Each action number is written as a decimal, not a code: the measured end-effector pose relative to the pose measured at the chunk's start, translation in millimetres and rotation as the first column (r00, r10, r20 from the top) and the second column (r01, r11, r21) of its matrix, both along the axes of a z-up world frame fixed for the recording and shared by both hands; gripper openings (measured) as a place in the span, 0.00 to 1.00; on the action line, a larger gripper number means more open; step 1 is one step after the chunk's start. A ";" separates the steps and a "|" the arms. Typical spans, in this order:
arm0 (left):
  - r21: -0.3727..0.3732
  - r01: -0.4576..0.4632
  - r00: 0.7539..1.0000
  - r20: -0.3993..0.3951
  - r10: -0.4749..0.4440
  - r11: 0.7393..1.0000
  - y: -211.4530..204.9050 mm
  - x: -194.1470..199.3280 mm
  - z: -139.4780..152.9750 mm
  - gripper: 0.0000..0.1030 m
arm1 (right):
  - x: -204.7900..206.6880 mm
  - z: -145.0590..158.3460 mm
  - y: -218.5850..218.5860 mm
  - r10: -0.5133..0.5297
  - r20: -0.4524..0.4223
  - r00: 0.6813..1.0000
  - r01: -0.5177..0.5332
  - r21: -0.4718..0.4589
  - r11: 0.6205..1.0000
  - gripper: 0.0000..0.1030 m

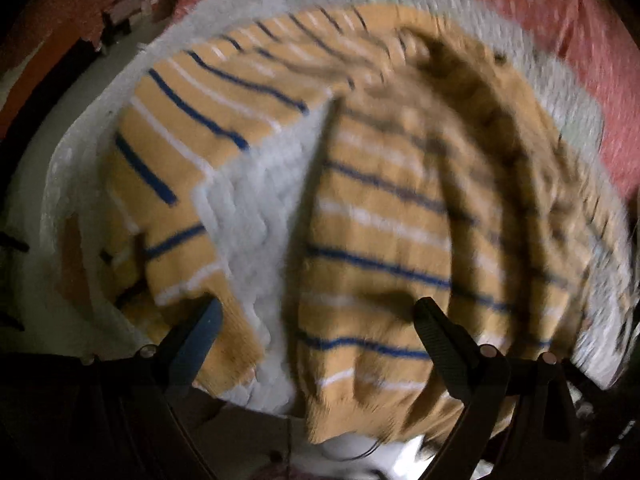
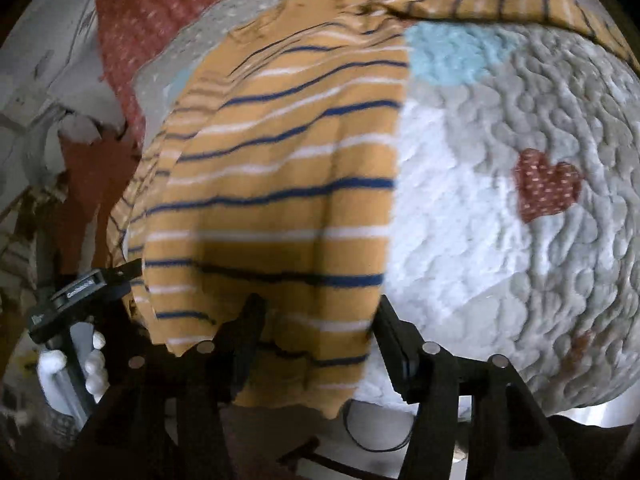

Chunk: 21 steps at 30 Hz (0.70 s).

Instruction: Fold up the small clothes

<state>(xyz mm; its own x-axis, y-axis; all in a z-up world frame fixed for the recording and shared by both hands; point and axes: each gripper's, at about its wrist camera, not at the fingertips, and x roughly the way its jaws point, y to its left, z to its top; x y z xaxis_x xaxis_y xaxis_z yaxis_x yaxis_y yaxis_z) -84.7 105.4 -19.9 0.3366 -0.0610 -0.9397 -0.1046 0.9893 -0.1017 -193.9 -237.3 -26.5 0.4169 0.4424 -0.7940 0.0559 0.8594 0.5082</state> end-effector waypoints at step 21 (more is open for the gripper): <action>-0.008 0.001 0.985 -0.174 -0.002 1.000 -24.9 -60.1 4.4 0.13 | -44.5 18.7 -28.0 -0.030 -0.110 0.994 0.028 -0.024 0.999 0.16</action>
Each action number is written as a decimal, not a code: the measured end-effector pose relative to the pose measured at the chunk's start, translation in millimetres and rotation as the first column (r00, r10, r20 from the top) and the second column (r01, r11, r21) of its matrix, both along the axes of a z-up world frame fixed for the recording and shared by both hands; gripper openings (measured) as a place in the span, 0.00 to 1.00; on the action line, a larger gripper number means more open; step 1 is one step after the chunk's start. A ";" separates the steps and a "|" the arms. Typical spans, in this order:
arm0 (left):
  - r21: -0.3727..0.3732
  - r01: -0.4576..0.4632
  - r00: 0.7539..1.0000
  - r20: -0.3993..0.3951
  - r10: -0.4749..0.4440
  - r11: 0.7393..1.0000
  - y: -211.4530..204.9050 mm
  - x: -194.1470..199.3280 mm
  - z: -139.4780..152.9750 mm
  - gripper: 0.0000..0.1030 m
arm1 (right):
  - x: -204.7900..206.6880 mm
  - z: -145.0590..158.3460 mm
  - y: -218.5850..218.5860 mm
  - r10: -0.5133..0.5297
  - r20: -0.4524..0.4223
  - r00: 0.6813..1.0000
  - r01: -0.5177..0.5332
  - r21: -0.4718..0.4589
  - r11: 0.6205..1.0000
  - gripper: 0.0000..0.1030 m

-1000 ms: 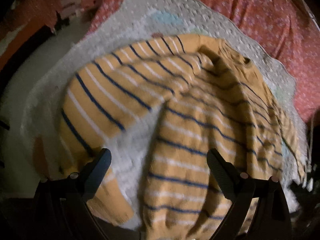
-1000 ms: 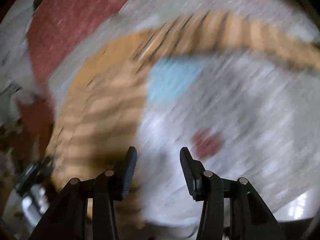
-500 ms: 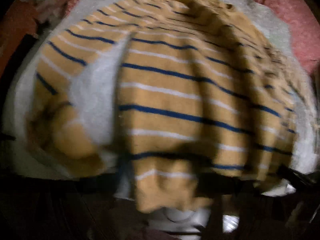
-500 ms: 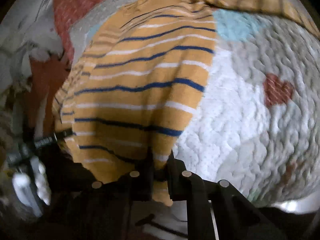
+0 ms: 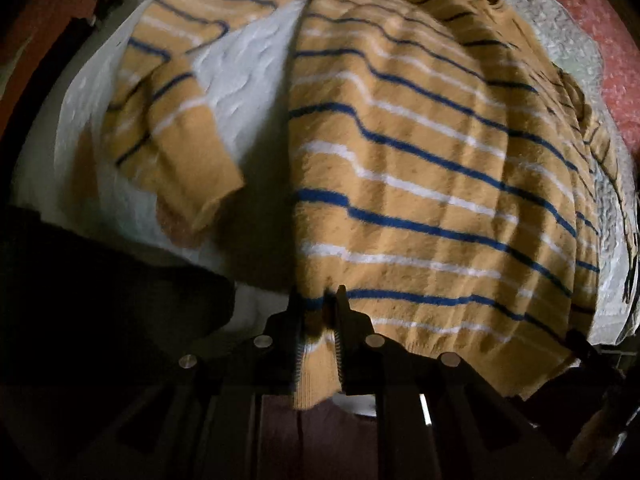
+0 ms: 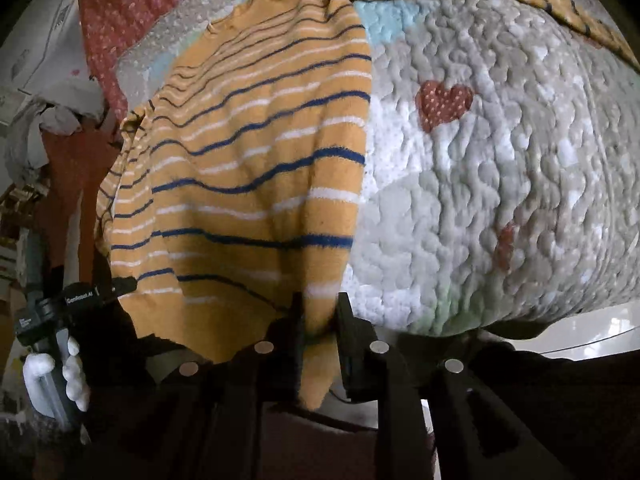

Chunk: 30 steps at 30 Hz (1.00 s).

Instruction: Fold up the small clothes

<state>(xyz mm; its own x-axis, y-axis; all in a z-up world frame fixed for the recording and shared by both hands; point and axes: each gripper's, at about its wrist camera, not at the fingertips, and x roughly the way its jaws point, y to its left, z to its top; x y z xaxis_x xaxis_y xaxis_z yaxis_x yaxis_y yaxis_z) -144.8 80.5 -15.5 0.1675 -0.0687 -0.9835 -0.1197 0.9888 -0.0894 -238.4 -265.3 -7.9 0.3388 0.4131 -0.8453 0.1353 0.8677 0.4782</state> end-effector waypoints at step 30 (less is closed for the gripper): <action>-0.046 0.200 0.898 0.408 -0.164 0.979 -46.4 90.1 96.0 0.54 | 84.4 67.3 -342.9 -0.822 0.241 0.516 0.845 0.009 0.534 0.05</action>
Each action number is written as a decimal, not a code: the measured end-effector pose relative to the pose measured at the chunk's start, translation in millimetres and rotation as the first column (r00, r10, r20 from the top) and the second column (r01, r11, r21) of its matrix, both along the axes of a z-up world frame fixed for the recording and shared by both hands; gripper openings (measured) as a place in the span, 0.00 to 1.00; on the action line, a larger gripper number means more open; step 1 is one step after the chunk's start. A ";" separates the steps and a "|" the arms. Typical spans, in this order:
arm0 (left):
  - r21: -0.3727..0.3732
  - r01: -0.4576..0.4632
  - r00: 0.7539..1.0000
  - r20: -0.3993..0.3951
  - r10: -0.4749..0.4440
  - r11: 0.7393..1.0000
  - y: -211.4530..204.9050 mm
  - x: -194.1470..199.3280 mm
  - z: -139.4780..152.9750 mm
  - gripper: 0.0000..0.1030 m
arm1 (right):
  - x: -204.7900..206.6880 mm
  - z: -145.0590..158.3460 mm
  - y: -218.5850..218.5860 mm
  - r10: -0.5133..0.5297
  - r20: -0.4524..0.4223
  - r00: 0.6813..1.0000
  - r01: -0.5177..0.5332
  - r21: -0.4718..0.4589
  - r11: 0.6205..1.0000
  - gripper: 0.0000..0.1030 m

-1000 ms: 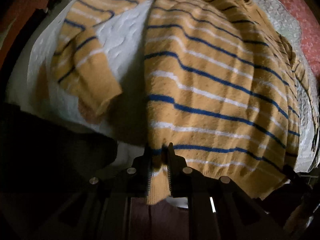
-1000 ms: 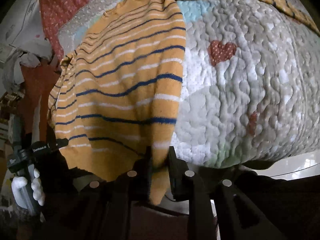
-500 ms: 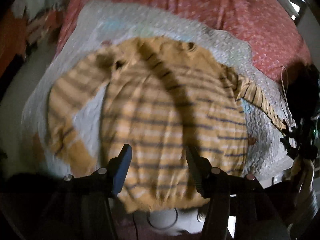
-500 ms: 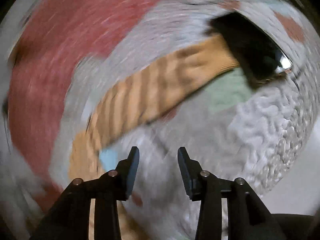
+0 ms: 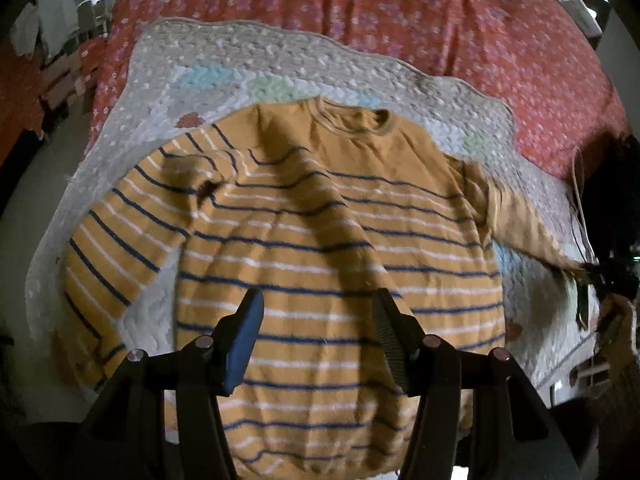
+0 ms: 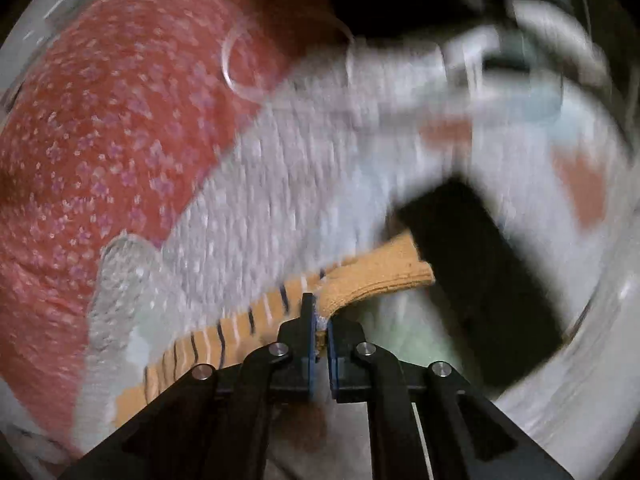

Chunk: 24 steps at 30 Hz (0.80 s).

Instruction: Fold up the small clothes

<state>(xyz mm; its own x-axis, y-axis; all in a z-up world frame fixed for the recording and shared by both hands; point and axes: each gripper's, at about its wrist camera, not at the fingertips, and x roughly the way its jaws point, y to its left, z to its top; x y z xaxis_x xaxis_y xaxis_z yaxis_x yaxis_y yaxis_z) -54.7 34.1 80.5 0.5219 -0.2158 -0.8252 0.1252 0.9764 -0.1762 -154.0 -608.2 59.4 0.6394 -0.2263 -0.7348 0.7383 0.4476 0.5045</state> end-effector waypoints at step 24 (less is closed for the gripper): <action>-0.173 -0.292 0.954 0.021 0.300 0.941 135.2 55.2 -24.6 0.54 | 210.8 23.9 468.9 0.887 -0.072 0.456 -0.882 -0.172 0.440 0.05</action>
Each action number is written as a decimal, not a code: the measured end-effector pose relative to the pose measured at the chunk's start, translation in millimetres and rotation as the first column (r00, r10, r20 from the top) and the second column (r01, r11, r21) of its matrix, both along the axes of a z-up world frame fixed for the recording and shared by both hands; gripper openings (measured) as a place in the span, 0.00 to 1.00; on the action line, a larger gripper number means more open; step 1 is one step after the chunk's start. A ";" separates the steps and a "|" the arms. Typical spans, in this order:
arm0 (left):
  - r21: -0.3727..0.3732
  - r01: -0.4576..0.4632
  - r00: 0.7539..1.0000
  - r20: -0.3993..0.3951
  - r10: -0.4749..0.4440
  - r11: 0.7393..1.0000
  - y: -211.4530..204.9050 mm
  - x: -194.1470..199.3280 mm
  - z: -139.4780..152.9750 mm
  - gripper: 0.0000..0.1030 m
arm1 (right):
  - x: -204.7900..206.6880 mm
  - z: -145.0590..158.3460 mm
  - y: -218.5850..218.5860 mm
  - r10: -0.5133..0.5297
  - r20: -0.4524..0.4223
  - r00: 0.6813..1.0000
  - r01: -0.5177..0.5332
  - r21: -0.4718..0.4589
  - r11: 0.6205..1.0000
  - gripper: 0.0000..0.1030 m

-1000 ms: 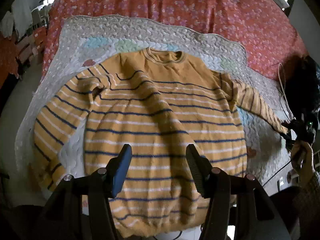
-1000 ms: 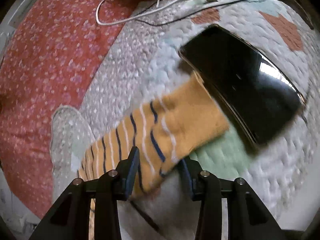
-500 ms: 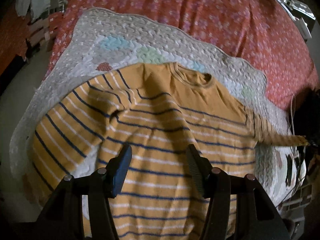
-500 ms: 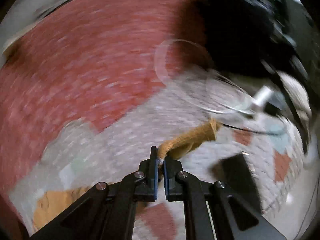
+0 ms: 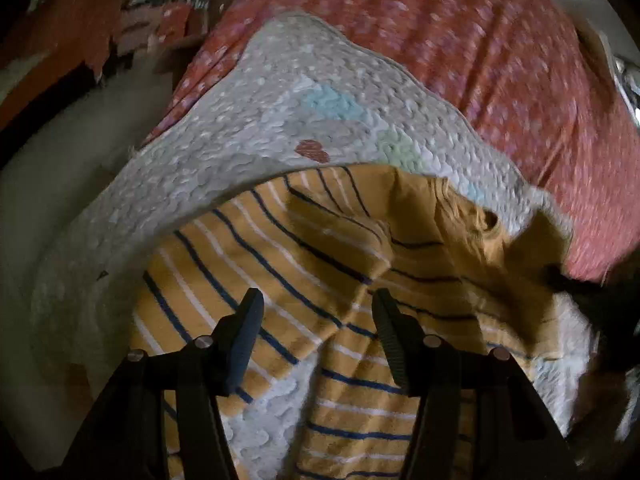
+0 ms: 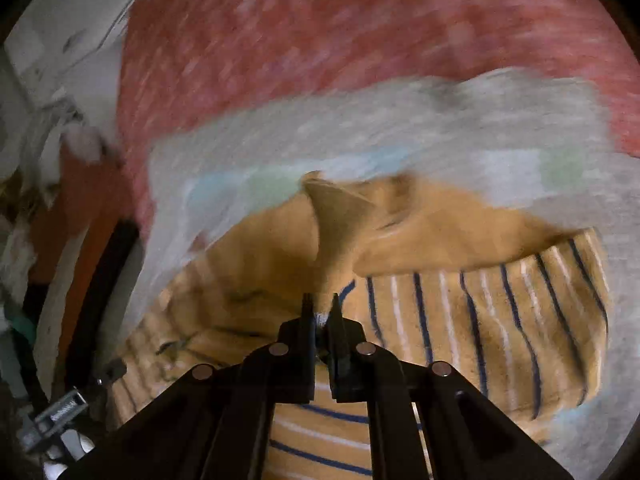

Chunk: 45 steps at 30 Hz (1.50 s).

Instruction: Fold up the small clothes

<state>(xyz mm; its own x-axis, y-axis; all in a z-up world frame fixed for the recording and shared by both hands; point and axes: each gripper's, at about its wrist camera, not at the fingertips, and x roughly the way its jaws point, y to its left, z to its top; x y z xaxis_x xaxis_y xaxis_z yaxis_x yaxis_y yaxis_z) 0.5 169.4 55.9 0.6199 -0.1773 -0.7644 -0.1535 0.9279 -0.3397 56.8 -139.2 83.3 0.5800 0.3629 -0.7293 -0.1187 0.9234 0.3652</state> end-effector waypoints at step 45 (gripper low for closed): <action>-0.006 0.075 0.992 -0.099 -0.076 0.997 -54.4 29.1 -24.5 0.55 | -15.8 -68.0 -197.8 -0.354 -0.172 0.920 0.360 0.005 0.933 0.13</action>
